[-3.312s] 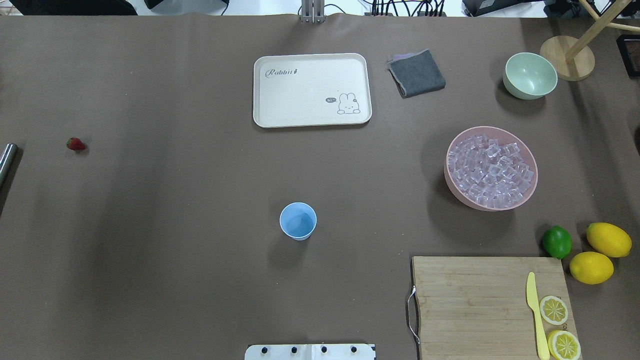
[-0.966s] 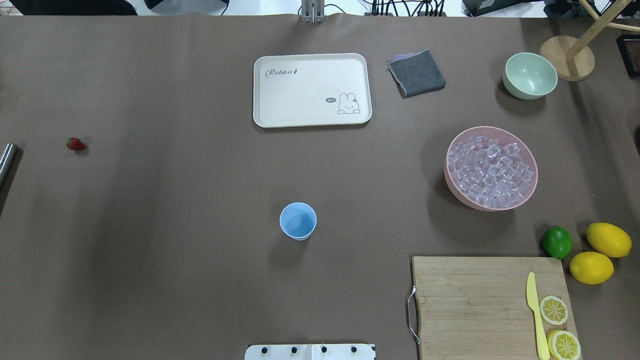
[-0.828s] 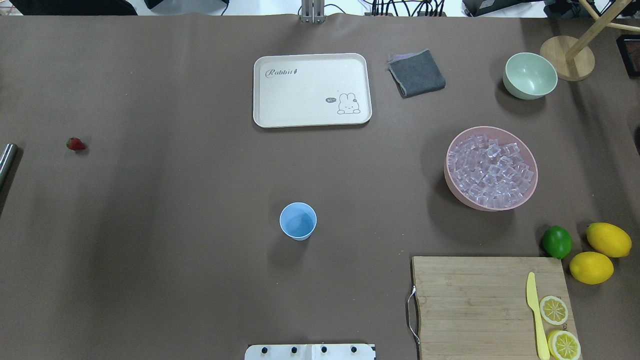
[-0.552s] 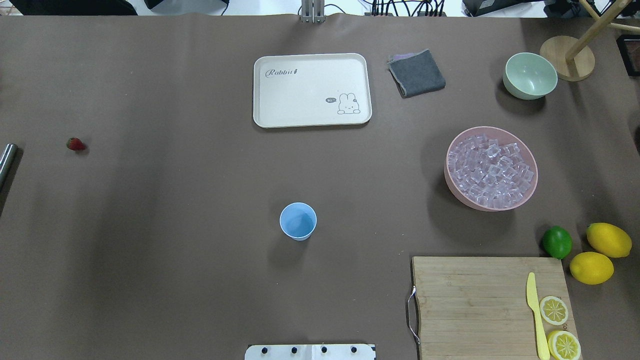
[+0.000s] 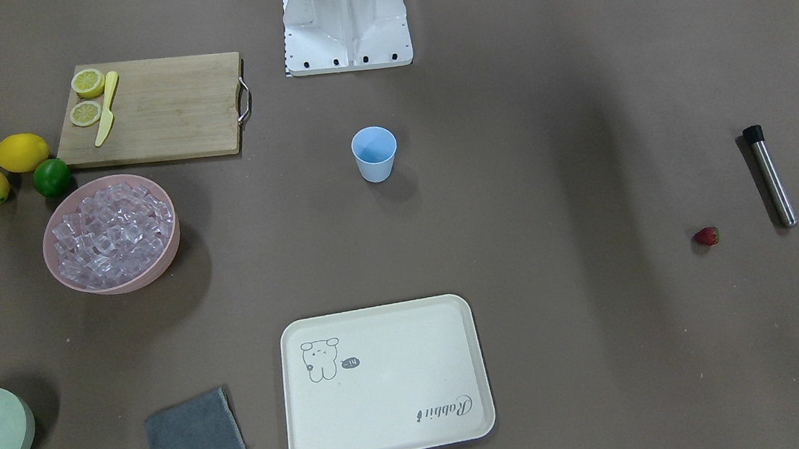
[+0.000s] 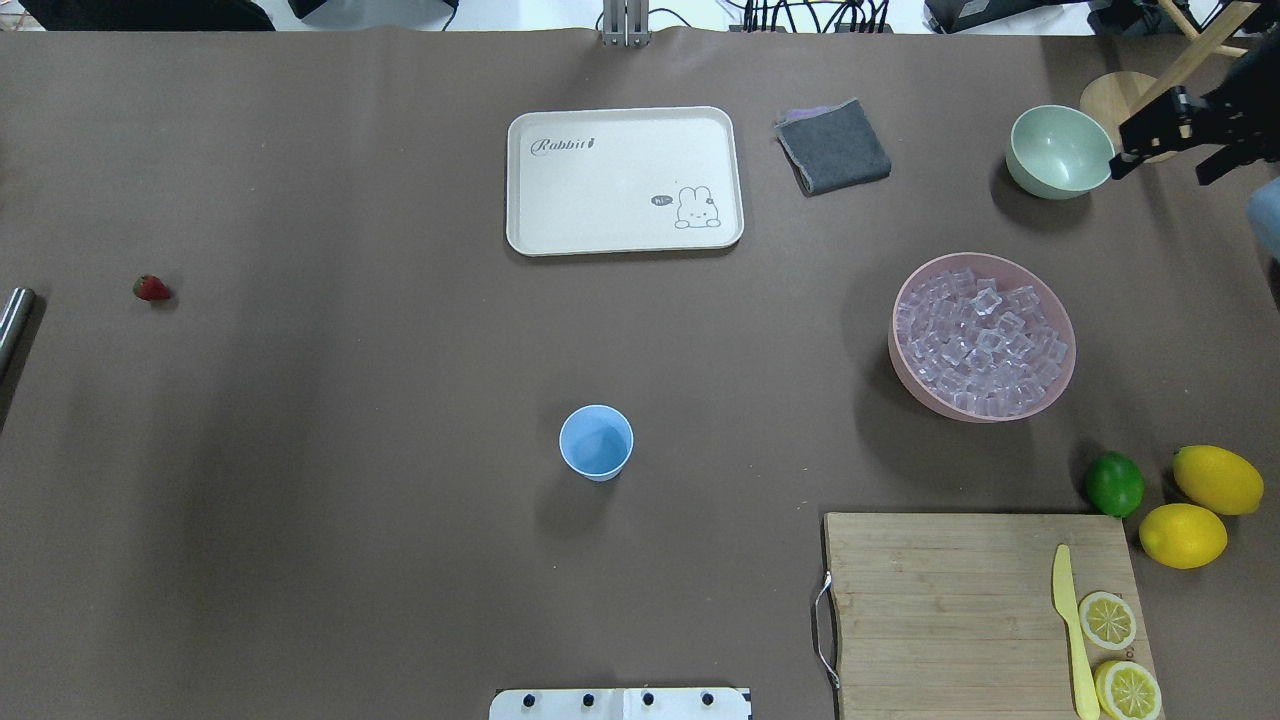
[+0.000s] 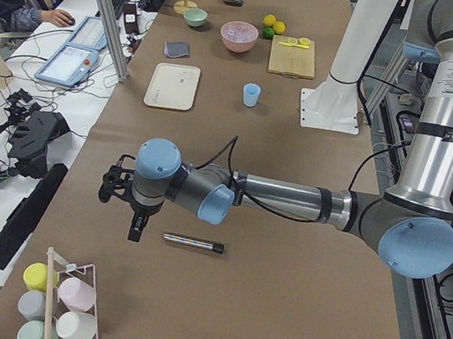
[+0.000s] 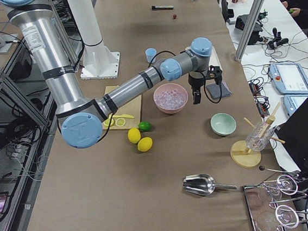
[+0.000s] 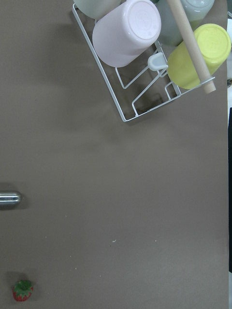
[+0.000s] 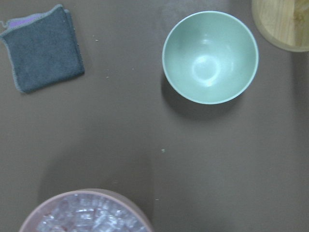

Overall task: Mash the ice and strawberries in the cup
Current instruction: 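Move the right gripper over the pink bowl of ice cubes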

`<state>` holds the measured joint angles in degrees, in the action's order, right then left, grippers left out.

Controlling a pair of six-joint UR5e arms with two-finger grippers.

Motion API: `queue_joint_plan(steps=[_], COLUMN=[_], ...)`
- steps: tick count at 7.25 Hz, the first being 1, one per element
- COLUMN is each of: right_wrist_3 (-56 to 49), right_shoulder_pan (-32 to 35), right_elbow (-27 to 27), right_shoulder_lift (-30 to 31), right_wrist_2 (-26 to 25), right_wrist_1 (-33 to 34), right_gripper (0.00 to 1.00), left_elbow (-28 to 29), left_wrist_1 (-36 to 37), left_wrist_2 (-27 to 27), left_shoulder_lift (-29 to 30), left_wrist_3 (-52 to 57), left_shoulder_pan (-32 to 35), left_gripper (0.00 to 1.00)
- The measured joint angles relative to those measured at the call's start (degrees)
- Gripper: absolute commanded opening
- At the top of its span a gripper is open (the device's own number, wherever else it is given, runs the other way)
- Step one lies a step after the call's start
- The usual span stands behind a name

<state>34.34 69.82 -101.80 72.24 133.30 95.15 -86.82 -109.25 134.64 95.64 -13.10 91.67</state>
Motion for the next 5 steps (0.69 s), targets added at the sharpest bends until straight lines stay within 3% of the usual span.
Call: queue_joint_plan(steps=[2,5], right_wrist_3=[9.77,15.14], right_shoulder_pan=[-7.47,-14.94], right_elbow=[-1.46,-1.94], right_shoulder_lift=[-2.06,-0.89], right_wrist_2=[-5.01,-7.88], right_wrist_1=[-1.57,-7.56], right_gripper=[0.98,1.00], left_elbow=[0.00,0.13], left_wrist_1=[0.00,-0.02], left_wrist_2=[0.01,0.01], left_shoulder_lift=[-0.01,-0.08], left_wrist_3=[0.00,0.02], left_shoulder_pan=[-0.03,-0.08], left_gripper=[0.98,0.98])
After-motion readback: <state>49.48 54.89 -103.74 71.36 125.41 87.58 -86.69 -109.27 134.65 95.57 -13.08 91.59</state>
